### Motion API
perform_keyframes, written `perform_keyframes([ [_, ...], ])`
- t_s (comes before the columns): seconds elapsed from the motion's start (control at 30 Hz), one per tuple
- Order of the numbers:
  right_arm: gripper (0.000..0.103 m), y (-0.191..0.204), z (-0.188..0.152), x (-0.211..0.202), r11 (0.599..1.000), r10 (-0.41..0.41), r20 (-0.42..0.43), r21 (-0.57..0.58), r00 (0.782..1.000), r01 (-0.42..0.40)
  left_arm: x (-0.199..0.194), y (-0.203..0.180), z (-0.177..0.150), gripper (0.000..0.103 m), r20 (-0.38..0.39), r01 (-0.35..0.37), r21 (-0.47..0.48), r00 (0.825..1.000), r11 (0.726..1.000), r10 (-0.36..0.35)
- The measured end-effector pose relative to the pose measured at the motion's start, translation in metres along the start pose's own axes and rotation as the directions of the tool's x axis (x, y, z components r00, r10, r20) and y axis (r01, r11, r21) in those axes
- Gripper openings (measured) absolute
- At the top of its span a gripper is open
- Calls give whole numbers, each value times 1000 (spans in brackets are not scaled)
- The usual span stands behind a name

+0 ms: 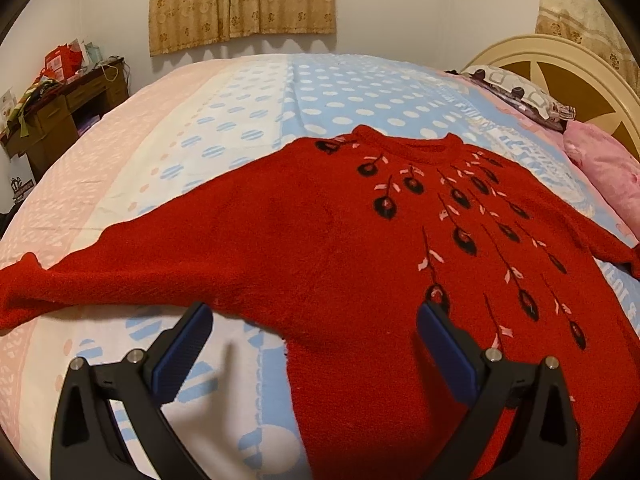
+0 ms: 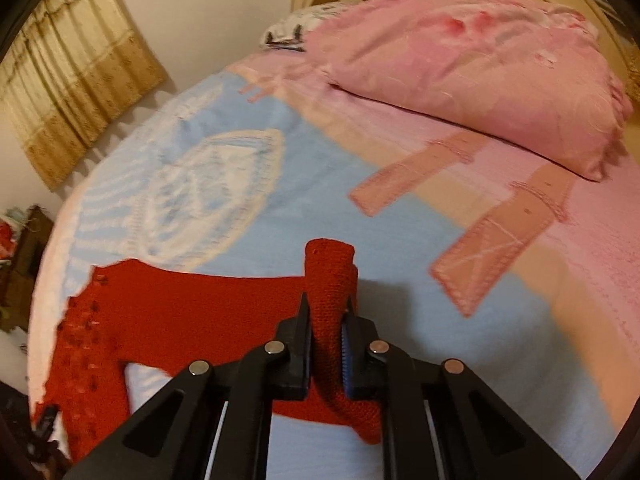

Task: Fold small clothes
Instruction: 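Lift the sleeve with the right tool and fold it across the sweater body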

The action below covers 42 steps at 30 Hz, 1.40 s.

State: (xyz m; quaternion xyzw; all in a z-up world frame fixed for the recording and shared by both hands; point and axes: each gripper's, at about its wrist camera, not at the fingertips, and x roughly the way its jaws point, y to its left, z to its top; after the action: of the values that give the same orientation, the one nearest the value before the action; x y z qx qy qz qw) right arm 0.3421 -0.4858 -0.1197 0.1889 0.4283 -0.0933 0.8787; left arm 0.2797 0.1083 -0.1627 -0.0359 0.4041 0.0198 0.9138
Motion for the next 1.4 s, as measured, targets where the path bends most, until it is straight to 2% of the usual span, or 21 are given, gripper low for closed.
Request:
perform_keyframes([
  [0.37, 10, 120, 23, -28, 978, 153, 41, -152, 987, -145, -8, 8, -4, 103, 23, 22, -39, 999, 999, -22],
  [0.7, 10, 233, 20, -32, 924, 267, 12, -289, 964, -252, -16, 12, -6, 103, 49, 44, -48, 998, 998, -42],
  [1.13, 10, 366, -36, 0, 823, 343, -90, -451, 935, -346, -23, 18, -8, 103, 66, 93, -67, 994, 993, -89],
  [1.23, 11, 395, -59, 20, 798, 348, -140, -476, 927, -371, -29, 16, -9, 103, 65, 107, -46, 992, 993, -104],
  [1.4, 11, 424, -98, 56, 766, 337, -226, -499, 914, -406, -40, 11, -9, 103, 76, 91, 14, 993, 996, -92],
])
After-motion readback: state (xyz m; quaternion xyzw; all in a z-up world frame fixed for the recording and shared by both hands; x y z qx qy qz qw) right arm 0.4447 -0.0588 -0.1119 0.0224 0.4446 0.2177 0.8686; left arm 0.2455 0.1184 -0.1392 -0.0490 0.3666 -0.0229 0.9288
